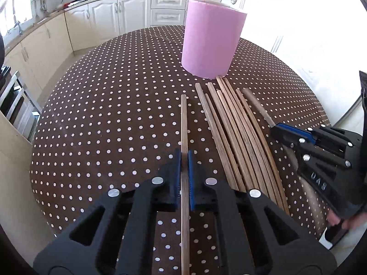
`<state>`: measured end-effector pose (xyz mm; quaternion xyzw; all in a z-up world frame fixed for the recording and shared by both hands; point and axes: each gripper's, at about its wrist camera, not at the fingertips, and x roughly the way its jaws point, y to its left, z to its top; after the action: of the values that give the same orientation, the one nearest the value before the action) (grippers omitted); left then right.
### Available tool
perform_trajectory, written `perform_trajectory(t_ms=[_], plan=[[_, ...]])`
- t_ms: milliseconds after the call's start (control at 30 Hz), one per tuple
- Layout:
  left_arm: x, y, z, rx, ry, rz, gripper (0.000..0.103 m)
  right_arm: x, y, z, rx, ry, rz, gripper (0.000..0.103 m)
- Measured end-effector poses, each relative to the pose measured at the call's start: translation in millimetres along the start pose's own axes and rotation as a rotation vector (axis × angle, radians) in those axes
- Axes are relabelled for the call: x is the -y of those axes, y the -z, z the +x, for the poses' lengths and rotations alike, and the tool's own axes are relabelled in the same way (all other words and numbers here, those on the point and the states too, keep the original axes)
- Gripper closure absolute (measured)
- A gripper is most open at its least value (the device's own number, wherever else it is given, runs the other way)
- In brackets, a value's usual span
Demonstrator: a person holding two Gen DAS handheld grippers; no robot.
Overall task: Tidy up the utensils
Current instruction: 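Close the left gripper on one chopstick while the right gripper grasps another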
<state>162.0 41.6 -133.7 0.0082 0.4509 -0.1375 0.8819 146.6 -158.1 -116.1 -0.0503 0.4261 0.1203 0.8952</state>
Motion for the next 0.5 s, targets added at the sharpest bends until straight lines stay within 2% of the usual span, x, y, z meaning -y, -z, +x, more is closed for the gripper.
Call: perform_trajectory(t_ms=[133, 300, 500], plan=[[-4, -2, 0, 0.0, -0.028, -0.03, 0.095, 5, 0, 0, -0.003, 0.016, 0.016, 0.098], [6, -9, 4, 0.001, -0.096, -0.023, 0.094, 4, -2, 0, -0.007, 0.044, 0.02, 0.096], [12, -23, 12, -0.017, -0.132, -0.023, 0.092, 5, -9, 7, -0.007, 0.053, 0.026, 0.096]])
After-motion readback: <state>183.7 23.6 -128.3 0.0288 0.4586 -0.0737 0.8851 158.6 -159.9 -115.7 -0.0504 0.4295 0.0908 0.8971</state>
